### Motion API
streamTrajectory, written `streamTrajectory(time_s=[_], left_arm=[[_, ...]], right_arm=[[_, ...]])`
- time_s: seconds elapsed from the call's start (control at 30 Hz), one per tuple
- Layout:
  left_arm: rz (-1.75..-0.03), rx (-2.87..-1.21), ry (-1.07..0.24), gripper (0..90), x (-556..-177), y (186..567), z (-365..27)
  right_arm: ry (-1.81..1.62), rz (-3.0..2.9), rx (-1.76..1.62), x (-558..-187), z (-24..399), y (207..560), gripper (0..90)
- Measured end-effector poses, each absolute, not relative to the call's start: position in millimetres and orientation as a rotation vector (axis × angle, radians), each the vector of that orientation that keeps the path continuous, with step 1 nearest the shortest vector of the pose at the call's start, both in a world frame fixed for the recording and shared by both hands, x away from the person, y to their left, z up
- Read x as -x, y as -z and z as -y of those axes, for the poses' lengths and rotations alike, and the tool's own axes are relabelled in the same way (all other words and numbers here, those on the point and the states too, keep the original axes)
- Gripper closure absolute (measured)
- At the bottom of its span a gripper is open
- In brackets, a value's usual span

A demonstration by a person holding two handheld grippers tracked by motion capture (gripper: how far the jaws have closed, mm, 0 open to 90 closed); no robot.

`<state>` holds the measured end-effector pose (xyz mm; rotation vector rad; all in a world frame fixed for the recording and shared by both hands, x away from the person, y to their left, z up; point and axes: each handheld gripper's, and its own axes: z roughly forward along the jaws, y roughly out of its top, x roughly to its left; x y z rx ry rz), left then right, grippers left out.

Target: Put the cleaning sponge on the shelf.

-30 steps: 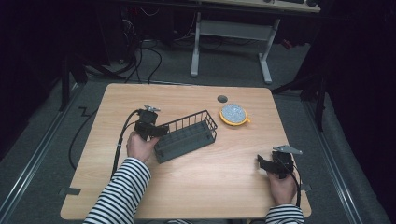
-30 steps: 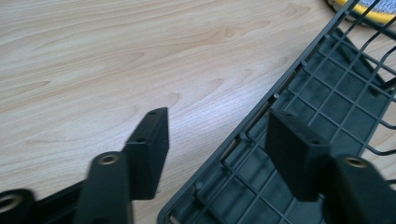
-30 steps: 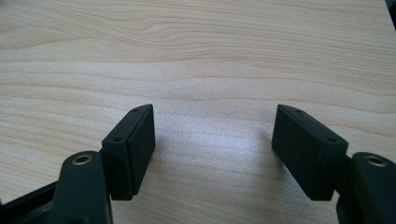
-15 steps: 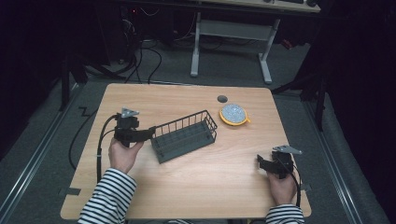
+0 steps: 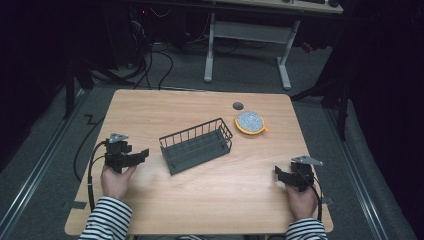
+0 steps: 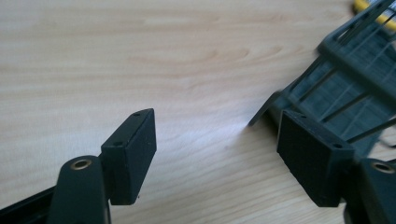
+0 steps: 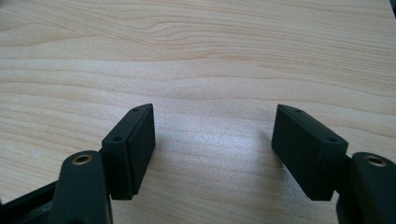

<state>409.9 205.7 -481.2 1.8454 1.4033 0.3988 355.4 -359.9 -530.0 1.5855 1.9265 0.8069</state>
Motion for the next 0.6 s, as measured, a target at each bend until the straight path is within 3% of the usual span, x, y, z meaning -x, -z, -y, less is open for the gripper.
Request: streamTrajectory(time_s=[0.3, 0.43, 0.6], left_arm=[[-1.452, -1.930, -0.457, 30.8, -412.6, 511.8, -203.3], [-1.466, -1.934, -0.477, 31.4, -414.4, 522.5, -202.6], [-1.460, -1.937, -0.511, 31.4, -415.6, 529.0, -203.5]], right_arm=[[-0.819, -1.925, -1.592, -355.8, 359.9, 529.9, 31.8], [-0.816, -1.925, -1.595, -356.3, 362.4, 528.7, 38.2], [-0.868, -1.918, -1.613, -358.2, 364.8, 528.9, 39.1]])
